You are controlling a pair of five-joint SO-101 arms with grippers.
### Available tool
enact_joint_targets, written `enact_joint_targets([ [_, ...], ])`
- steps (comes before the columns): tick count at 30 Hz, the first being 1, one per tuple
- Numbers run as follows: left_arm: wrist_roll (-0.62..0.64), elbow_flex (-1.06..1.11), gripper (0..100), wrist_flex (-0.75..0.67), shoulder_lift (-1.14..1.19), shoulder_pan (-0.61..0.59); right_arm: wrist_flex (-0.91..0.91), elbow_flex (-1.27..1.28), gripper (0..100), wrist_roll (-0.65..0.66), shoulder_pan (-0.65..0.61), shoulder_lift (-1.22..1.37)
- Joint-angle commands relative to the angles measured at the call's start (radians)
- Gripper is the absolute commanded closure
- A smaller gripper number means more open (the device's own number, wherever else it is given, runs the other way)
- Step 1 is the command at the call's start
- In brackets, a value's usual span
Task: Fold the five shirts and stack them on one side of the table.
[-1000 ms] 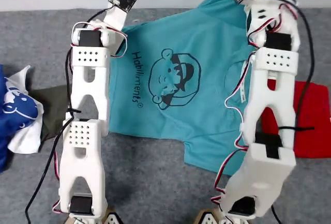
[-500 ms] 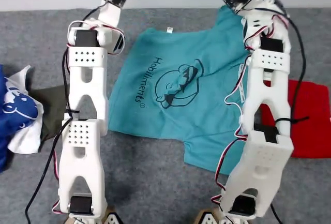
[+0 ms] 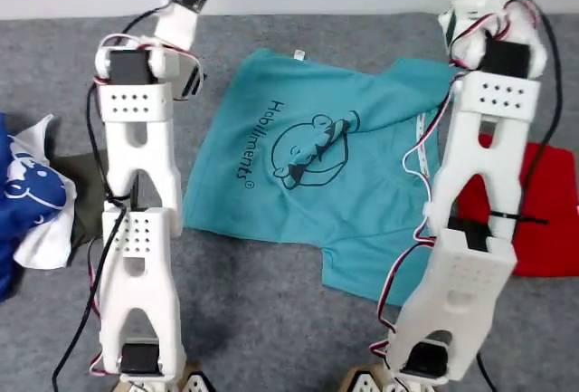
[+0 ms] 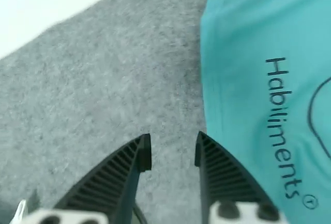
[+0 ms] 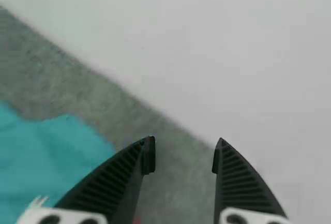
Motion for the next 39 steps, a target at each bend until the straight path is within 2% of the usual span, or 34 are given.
enact_joint_targets([
  [1, -0.012, 0.087, 85, 0.032, -0.161, -0.008, 0.354, -0.153, 80.5, -0.054, 0.008, -0.012],
  [7, -0.037, 0.581, 85, 0.029, -0.463, 0.011, 0.662, -0.206, 80.5, -0.058, 0.008, -0.019],
  [12, -0.087, 0.960, 85, 0.026, -0.689, 0.032, 0.659, -0.101, 85.2, -0.143, 0.038, -0.105],
  [18, -0.138, 1.225, 85, 0.026, -0.832, 0.035, 0.659, 0.301, 85.1, -0.147, 0.001, -0.361],
  [23, -0.172, 1.349, 83, 0.025, -0.802, 0.031, 0.654, 0.661, 85.1, -0.149, -0.028, -0.585],
  [28, -0.169, 1.365, 79, 0.002, -0.704, 0.018, 0.653, 0.934, 85.1, -0.150, -0.036, -0.750],
  [39, -0.170, 1.363, 79, -0.041, -0.459, 0.008, 0.639, 1.180, 85.1, -0.176, -0.030, -0.952],
])
